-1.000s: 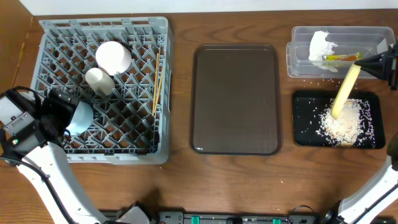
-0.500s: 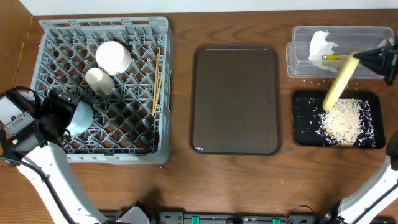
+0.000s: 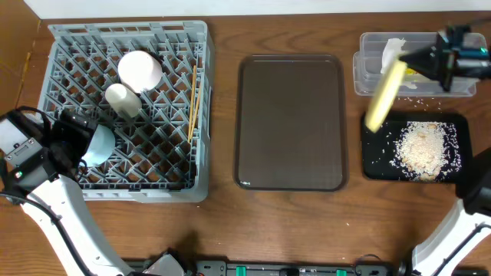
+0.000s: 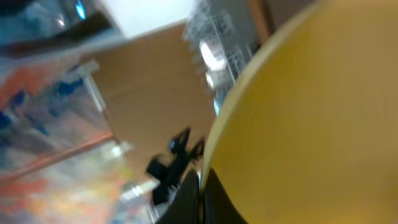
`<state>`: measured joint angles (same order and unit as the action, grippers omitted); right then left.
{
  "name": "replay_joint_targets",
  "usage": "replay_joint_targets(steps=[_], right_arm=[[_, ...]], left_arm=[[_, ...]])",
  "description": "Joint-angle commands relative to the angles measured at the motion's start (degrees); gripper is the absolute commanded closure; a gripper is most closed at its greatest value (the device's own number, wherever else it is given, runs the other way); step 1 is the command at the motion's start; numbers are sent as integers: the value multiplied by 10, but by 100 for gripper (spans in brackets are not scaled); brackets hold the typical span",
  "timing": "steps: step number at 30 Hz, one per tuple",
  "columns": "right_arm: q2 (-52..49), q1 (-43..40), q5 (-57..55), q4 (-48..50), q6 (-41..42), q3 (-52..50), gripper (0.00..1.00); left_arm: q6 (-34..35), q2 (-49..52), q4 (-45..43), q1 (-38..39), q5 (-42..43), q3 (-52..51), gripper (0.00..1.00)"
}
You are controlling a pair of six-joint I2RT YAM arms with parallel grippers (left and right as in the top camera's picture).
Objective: Sort waste into correct bins and load items into the dishwasher
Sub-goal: 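Carry the yellow plate to the dish rack and stand it upright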
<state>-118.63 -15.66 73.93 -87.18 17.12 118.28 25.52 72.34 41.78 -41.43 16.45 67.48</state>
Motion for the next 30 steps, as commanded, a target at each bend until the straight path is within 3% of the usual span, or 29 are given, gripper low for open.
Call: replay_joint_targets(steps=[1,4,8,11,19,21,30], right_arm=[[24,74,15,154,143,1,98],[24,142,-73,308,247,1,99],[23,240,-140,492,297,1,98],[18,294,-217,544,362,1,98],[-57,422,-237,886,371,1,99],[-87,448,-249,943,371,1,99],[-188,514,-261,981,401,2,99]], left_arm=[[-1,3,0,0,5,1,10],[-1,3,0,0,5,1,10],[-1,3,0,0,5,1,10],[-1,3,0,0,5,1,10],[-1,3,0,0,5,1,10],[-1,3,0,0,5,1,10],[-1,3,0,0,5,1,10]])
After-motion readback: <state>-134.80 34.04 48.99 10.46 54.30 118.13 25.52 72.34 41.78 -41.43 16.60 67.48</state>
